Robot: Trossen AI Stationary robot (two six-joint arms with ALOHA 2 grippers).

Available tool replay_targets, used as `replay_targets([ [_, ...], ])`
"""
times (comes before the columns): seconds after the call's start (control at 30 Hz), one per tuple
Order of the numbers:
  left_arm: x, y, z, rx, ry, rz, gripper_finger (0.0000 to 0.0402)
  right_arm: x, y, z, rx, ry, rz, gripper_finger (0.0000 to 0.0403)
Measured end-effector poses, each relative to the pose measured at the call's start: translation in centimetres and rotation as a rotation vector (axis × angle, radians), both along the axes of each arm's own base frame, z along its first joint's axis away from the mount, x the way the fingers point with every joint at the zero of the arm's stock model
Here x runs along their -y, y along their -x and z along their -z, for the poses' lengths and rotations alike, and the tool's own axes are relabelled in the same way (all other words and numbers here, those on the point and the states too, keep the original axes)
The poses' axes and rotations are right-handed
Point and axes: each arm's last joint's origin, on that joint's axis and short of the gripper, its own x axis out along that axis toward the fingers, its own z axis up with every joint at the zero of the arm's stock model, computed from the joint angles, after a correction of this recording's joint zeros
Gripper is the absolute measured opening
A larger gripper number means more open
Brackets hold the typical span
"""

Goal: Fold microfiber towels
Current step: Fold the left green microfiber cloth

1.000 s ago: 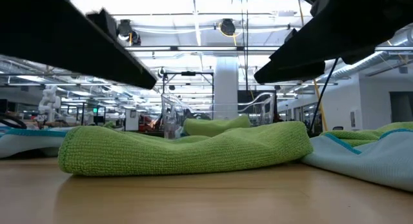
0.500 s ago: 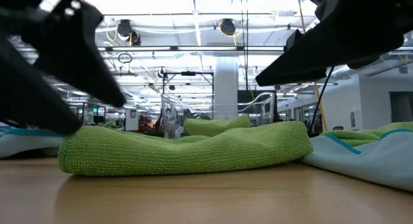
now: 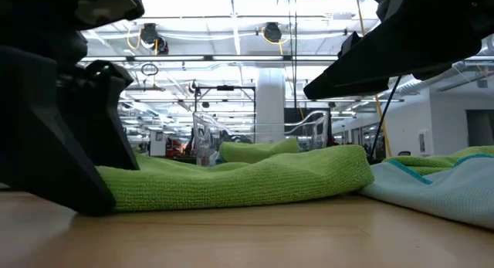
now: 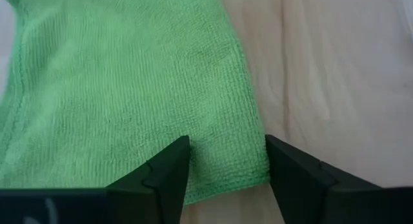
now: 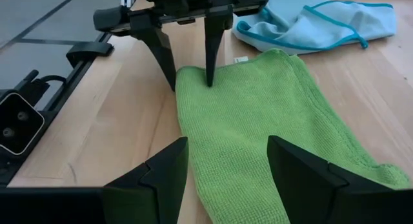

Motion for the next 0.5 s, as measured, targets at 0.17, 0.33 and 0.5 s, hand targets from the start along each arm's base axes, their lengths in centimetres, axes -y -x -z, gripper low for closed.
replay_targets([
  [0.17, -0.47, 0.28, 0.48, -0.013, 0.003, -0.013, 0.0198, 0.00, 0.00, 0.00, 0.000, 0.000, 0.000, 0.0203],
  [0.33, -0.56, 0.40, 0.66, -0.024, -0.008, 0.002, 0.0143, -0.02, 0.01, 0.00, -0.001, -0.005, 0.001, 0.0203],
  [0.5, -1.02, 0.27, 0.67, -0.039, -0.032, 0.008, 0.0030, -0.41, 0.26, 0.01, -0.001, 0.000, -0.016, 0.0203],
])
